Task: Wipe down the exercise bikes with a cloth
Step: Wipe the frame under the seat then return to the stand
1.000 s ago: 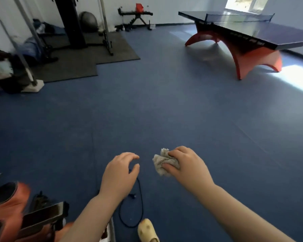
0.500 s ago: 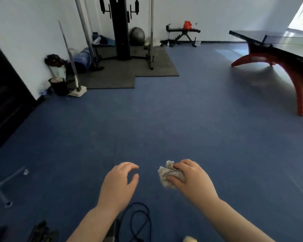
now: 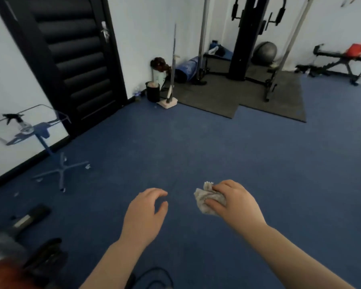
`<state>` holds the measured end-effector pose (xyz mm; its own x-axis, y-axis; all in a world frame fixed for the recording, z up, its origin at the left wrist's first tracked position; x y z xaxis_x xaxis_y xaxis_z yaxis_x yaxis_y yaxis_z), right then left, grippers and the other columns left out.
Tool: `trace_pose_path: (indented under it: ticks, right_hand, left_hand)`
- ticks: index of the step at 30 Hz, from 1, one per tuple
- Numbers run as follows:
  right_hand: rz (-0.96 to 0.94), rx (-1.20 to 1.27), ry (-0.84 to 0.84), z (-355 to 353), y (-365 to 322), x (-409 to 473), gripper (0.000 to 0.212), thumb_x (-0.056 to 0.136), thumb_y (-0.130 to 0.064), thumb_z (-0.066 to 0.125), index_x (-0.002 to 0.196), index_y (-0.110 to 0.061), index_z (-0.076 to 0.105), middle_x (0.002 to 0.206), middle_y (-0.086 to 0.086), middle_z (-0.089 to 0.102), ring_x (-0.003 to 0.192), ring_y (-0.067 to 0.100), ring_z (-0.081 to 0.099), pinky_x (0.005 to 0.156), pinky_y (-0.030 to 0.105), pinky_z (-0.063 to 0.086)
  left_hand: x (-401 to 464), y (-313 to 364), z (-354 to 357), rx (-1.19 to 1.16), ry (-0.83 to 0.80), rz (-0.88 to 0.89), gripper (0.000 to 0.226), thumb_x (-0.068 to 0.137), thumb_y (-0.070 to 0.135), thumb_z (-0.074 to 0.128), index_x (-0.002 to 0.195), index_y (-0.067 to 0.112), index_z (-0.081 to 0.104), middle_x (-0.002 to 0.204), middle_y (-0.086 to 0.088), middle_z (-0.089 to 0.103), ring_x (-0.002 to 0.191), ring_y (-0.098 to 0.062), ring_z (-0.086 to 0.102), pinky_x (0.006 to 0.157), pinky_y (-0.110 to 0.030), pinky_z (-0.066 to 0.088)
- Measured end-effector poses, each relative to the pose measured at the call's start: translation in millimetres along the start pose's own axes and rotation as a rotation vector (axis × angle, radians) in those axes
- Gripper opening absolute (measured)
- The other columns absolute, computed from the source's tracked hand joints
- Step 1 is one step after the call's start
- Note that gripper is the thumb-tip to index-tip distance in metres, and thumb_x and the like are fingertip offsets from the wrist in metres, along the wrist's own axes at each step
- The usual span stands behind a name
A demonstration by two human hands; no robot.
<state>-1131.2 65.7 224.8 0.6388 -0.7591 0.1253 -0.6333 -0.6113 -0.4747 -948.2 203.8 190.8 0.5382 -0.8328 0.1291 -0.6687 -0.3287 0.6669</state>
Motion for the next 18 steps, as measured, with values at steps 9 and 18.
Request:
trace_pose_path:
  ticks: [9,18]
  right_hand:
    - [-0.285,0.080,-0.143,52.7,-40.4,148.3,0.027,0.083,-0.044,0.062,0.100,-0.024,0.063,0.097,-0.010,0.055,0.093,0.008,0.050,0.077,0.024,0.045]
    - [-0.466,0.089,-0.280,125.3,-105.2,315.0,0.026,0.083,-0.047,0.060,0.101,-0.028,0.063,0.095,-0.016,0.051,0.094,0.006,0.050,0.074,0.020,0.041]
  left_hand:
    - [64.6,-63.0,-22.5,0.050,0.171,-0.274,0.024,0.092,0.027,0.058,0.115,0.027,0.062,0.117,0.020,0.055,0.105,0.003,0.045,0.090,-0.013,0.031]
    - [192.7,-131.2,-71.7,0.115,0.293,-0.428,0.025,0.092,0.033,0.055,0.116,0.034,0.059,0.121,0.022,0.054,0.106,0.002,0.047,0.089,-0.015,0.036]
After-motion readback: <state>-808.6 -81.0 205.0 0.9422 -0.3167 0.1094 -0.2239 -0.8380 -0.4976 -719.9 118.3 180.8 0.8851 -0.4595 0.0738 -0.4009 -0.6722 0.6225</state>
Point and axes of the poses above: each hand's wrist, its own x-axis towards the middle knuckle, its own z-axis out of the palm, y = z × x, the point moved 2 cm from there along x, towards the middle knuckle
